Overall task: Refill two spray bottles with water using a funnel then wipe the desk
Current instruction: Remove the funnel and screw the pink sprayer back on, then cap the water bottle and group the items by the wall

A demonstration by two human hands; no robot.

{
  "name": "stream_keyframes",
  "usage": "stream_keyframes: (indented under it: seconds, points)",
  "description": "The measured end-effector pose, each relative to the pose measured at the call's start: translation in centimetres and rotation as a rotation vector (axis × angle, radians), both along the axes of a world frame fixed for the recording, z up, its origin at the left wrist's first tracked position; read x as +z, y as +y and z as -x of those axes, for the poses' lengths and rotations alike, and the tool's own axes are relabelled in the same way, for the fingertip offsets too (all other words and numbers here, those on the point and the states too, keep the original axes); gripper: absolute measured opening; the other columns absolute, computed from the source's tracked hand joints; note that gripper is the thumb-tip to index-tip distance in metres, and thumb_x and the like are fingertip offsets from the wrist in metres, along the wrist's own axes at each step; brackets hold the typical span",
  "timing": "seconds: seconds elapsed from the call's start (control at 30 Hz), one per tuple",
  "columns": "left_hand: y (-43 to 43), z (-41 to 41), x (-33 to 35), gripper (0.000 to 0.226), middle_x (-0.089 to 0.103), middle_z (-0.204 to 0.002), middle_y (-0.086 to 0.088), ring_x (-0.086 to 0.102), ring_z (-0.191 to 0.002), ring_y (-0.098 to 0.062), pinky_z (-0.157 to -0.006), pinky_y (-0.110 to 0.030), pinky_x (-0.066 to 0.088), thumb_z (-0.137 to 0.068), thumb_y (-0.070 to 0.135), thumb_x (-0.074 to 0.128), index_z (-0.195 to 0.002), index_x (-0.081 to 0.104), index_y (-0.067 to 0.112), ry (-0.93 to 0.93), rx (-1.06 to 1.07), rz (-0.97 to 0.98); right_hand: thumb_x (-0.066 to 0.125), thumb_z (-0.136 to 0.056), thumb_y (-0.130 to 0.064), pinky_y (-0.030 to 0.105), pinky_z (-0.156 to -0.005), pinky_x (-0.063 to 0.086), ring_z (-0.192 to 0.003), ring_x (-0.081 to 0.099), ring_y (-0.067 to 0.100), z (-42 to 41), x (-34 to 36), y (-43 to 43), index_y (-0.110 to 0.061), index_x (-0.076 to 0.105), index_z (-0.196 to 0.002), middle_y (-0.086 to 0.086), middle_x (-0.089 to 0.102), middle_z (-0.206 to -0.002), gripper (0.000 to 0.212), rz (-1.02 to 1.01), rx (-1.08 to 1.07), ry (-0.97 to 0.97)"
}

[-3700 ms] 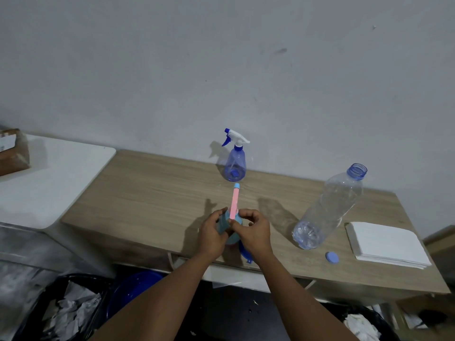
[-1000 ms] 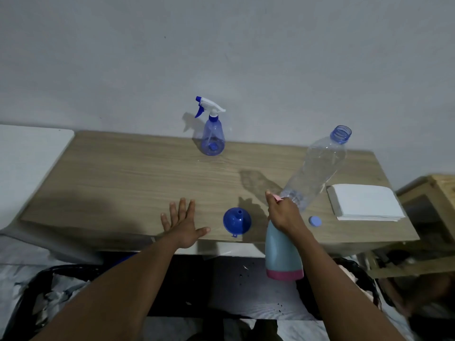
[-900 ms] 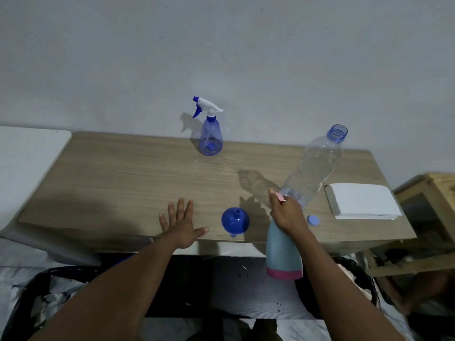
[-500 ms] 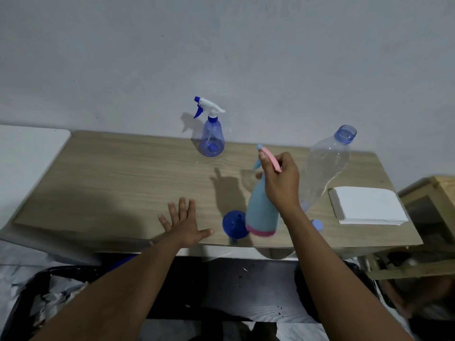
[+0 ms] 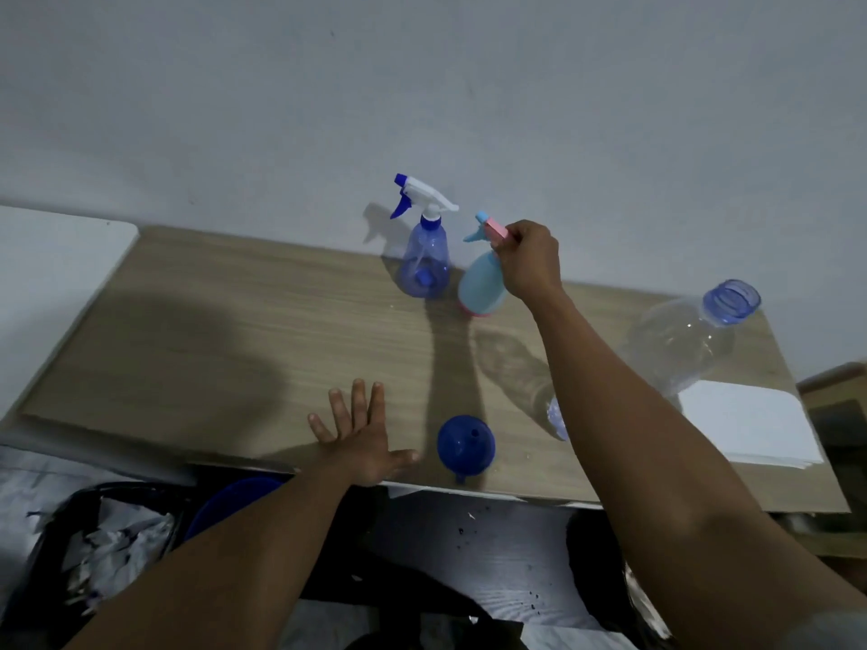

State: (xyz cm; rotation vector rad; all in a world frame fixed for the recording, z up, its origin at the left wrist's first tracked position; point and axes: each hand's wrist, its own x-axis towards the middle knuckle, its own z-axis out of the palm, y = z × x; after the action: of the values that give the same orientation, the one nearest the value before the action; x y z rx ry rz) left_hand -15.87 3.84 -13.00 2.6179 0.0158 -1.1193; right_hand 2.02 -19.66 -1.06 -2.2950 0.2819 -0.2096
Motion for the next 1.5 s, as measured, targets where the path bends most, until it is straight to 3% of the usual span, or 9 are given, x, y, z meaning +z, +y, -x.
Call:
stream_keyframes:
  seconds: [0.1, 0.47, 0.63, 0.77, 0.97, 1.07, 1.2, 1.4, 1.5]
  points:
    - [0.0, -0.2, -0.1, 0.124, -0.055, -0.143, -0.001, -0.048, -0.133, -0.036, -0.107, -0.068, -0.023, -0.074, 0.085, 0.047, -0.141, -0.042, 0.029, 0.001, -0.004, -0.009, 0.060, -0.090, -0.010, 0.024, -0.067, 0.034, -0.086, 0.058, 0.025, -2.3, -0.1, -0.1, -0.003, 0.069, -0.104, 0.009, 0.065, -0.099, 0.018, 0.090, 0.025, 0.015]
    - [0.0, -0.4, -0.6, 0.128, -0.055, -0.143, 0.000, -0.050, -0.131, -0.035, -0.104, -0.066, -0.026, -0.073, 0.080, 0.054, -0.143, -0.040, 0.030, -0.006, 0.030, 0.006, 0.060, -0.091, -0.010, 0.023, -0.067, 0.036, -0.096, 0.065, 0.034, -5.2, -0.9, -0.3, -0.006, 0.072, -0.108, 0.020, 0.068, -0.107, 0.022, 0.093, 0.035, -0.040]
    - [0.2, -0.3, -0.6, 0.126, -0.056, -0.142, 0.000, -0.051, -0.131, -0.034, -0.106, -0.066, -0.026, -0.074, 0.082, 0.052, -0.142, -0.041, 0.031, -0.014, 0.027, 0.017, 0.064, -0.094, -0.013, 0.018, -0.092, 0.032, -0.127, 0.050, 0.028, -2.4, 0.0, 0.2, -0.009, 0.033, -0.152, 0.016, 0.039, -0.147, 0.066, -0.005, -0.019, -0.078]
    - [0.2, -0.3, -0.6, 0.123, -0.055, -0.143, -0.001, -0.048, -0.133, -0.035, -0.107, -0.067, -0.024, -0.076, 0.083, 0.049, -0.142, -0.041, 0.031, -0.030, 0.012, 0.006, 0.061, -0.091, -0.002, 0.016, -0.098, 0.033, -0.120, 0.050, 0.022, 3.8, -1.0, 1.1, -0.006, 0.039, -0.146, 0.015, 0.039, -0.138, 0.059, -0.049, 0.016, -0.259]
    - [0.0, 0.2, -0.6, 0.125, -0.047, -0.151, 0.001, -0.041, -0.139, -0.034, -0.110, -0.067, -0.017, -0.073, 0.081, 0.055, -0.147, -0.033, 0.033, -0.097, 0.052, 0.009, 0.056, -0.090, 0.002, 0.042, -0.093, 0.052, -0.102, 0.060, 0.023, 18.0, -8.9, 0.1, -0.008, 0.060, -0.124, 0.008, 0.054, -0.121, 0.035, -0.059, 0.163, -0.065]
    - [-0.5, 0.6, -0.6, 0.121, -0.037, -0.158, 0.001, -0.031, -0.145, -0.034, -0.114, -0.064, -0.008, -0.074, 0.076, 0.061, -0.152, -0.021, 0.034, -0.168, 0.095, 0.004, 0.059, -0.091, -0.006, 0.030, -0.083, 0.051, -0.090, 0.060, 0.010, 24.1, -10.9, -3.7, -0.016, 0.067, -0.103, -0.002, 0.060, -0.101, 0.018, -0.073, 0.189, 0.006]
    - [-1.9, 0.6, -0.3, 0.107, -0.004, -0.166, -0.002, -0.002, -0.151, -0.036, -0.118, -0.053, 0.015, -0.074, 0.065, 0.070, -0.156, 0.010, 0.031, -0.284, 0.164, -0.058, 0.058, -0.088, 0.004, 0.034, -0.072, 0.048, -0.079, 0.059, 0.015, 28.0, -12.3, -10.3, -0.012, 0.068, -0.086, 0.000, 0.059, -0.089, 0.019, 0.018, -0.075, 0.033]
    - [-8.6, 0.6, 4.3, 0.061, 0.051, -0.145, -0.011, 0.048, -0.133, -0.028, -0.111, -0.040, 0.038, -0.084, 0.021, 0.068, -0.141, 0.050, 0.012, -0.637, 0.413, 0.350, 0.050, -0.094, 0.001, 0.034, -0.090, 0.043, -0.110, 0.056, 0.038, 26.3, -11.2, -16.1, -0.004, 0.064, -0.127, 0.019, 0.051, -0.126, 0.036, 0.062, -0.187, 0.254]
    - [-14.1, 1.4, 9.0, 0.053, 0.055, -0.138, -0.002, 0.051, -0.128, -0.019, -0.104, -0.028, 0.038, -0.085, 0.013, 0.065, -0.136, 0.054, 0.018, -0.761, 0.433, 0.546, 0.050, -0.091, -0.001, 0.034, -0.083, 0.046, -0.104, 0.059, 0.041, 25.5, -12.0, -17.2, -0.006, 0.070, -0.112, 0.021, 0.056, -0.114, 0.030, 0.160, -0.061, 0.353]
